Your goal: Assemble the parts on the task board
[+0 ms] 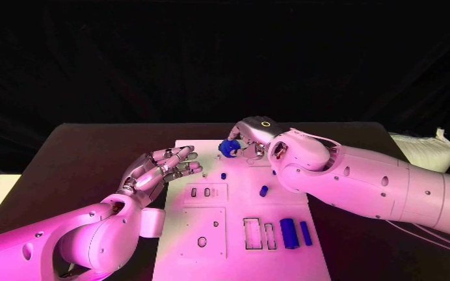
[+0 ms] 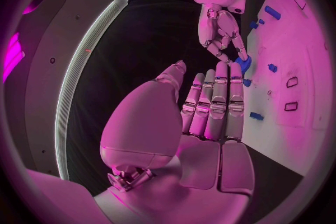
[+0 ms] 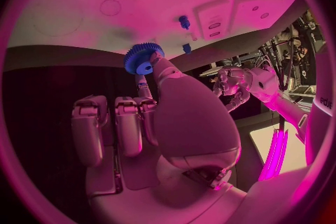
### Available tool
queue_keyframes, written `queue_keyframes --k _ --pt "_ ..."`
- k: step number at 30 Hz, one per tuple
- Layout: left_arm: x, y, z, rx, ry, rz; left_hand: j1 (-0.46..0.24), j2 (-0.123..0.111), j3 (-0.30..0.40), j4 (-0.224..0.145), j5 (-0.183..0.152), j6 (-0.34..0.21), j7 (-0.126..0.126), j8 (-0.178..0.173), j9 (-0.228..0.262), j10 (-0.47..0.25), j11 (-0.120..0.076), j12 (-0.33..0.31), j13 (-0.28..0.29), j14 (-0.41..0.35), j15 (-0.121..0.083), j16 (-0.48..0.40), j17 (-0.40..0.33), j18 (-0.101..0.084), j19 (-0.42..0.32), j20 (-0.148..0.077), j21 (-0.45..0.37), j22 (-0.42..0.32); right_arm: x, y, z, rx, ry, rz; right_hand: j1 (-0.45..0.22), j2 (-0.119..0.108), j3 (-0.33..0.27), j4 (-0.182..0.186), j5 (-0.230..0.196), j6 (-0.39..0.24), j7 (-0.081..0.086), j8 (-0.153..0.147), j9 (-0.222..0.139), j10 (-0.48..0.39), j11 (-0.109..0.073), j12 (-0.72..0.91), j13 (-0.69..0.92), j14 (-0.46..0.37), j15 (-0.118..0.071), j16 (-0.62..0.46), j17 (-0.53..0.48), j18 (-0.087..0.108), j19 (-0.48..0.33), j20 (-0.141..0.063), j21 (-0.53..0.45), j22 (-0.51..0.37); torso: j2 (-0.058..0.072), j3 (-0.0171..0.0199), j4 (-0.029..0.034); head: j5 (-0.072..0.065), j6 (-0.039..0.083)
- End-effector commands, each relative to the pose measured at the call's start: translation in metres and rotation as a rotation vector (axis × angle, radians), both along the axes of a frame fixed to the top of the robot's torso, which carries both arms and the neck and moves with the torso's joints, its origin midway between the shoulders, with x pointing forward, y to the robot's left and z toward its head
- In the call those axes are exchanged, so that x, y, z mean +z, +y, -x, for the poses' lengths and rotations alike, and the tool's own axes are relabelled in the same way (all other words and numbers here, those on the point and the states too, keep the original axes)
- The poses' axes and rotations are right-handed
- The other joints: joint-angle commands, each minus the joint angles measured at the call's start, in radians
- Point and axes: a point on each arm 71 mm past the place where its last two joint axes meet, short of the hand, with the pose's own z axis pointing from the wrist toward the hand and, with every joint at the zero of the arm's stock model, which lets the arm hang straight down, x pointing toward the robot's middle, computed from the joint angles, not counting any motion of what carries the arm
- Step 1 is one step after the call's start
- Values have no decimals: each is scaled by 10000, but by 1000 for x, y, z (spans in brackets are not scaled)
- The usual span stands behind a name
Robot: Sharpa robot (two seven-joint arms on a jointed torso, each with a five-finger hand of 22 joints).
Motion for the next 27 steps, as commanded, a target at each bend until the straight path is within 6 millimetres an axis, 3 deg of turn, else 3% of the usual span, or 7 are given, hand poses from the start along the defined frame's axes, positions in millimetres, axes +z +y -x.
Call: queue_keyframes --k 1,5,20,27 --pt "1 -3 0 -213 -77 159 -16 77 -11 -51 -27 -29 33 -69 -9 -69 4 -27 -11 -10 83 -55 17 125 17 87 -46 -10 -4 10 1 134 -351 275 -109 9 53 0 52 506 -259 35 640 1057 -75 35 2632 1043 -88 40 2627 -140 1046 -49 41 2628 6 4 -8 10 -8" --pt "1 -3 0 -230 -75 167 -15 79 -12 -57 -28 -33 34 -72 -9 -79 6 -29 -12 -9 84 -60 18 125 17 88 -49 -12 -11 19 0 253 -180 354 -109 9 53 0 52 506 -259 35 640 1057 -75 35 2632 1043 -88 40 2627 -140 1046 -49 41 2628 7 1 10 6 -29" --pt "1 -3 0 -224 -44 145 -15 79 -12 -57 -28 -33 34 -72 -9 -79 6 -29 -12 -9 84 -60 18 125 17 88 -49 -12 -24 34 -5 341 387 506 -312 -71 87 -23 -72 439 -223 -74 614 1057 -48 35 2632 1043 -62 40 2627 -140 1046 -32 41 2628 10 7 -15 47 -76" --pt "1 -3 0 -244 -30 147 -15 79 -12 -57 -28 -33 34 -72 -9 -79 6 -29 -12 -9 84 -60 18 125 17 88 -49 -12 -27 31 -9 71 487 668 -694 -256 50 55 -388 -12 -25 -388 499 1057 110 35 2632 1043 71 40 2627 -140 1046 55 41 2628 3 2 -14 33 -75"
